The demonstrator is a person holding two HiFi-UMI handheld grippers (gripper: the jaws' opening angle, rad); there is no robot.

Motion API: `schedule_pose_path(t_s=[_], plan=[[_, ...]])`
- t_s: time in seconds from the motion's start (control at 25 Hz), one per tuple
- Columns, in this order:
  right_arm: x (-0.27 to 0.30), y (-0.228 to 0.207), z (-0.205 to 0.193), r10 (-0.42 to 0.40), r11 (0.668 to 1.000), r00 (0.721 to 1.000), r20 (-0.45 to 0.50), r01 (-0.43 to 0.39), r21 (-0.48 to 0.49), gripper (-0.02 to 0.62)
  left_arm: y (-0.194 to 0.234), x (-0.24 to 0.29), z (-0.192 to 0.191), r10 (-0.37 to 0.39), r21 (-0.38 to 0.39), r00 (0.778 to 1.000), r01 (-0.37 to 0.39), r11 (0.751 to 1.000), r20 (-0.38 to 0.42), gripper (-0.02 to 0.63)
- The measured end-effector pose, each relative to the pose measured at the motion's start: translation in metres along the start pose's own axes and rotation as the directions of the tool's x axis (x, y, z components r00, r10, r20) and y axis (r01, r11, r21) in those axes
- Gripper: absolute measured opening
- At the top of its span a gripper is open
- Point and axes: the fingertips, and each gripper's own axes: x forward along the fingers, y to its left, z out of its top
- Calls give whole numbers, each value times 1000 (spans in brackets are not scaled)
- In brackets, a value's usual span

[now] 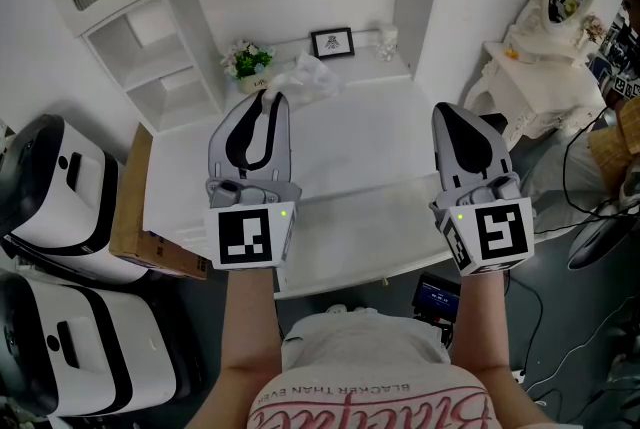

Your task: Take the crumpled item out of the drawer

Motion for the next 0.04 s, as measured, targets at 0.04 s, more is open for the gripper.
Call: schedule_pose_path(t_s=[0.04], plan=[[-1,0,-1,1,1000,1000,-1,-1,1,6,0,0,1,1,8,1000,-2,1000,12,69]])
